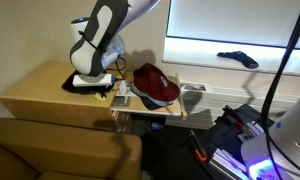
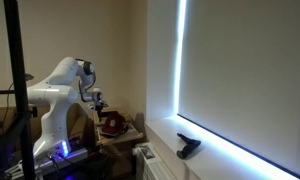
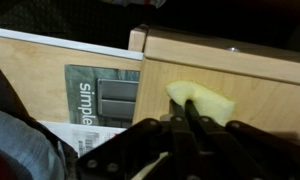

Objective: Remove the sponge from the dish, put it on the table, and then put it back in the dish

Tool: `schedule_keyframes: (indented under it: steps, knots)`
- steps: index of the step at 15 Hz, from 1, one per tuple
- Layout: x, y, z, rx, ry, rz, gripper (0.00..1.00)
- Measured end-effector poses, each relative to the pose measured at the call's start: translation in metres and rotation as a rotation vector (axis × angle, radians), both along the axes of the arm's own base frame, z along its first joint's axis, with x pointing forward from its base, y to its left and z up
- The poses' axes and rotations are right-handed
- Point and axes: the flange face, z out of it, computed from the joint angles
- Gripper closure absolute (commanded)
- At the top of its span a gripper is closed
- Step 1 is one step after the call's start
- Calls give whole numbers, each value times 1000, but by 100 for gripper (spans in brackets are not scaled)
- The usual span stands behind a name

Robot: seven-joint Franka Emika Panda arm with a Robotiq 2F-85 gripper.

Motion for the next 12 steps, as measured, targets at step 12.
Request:
schedule_keyframes:
  steps: [12]
  knots:
    - [9,-15,106,-91,-138,5,99]
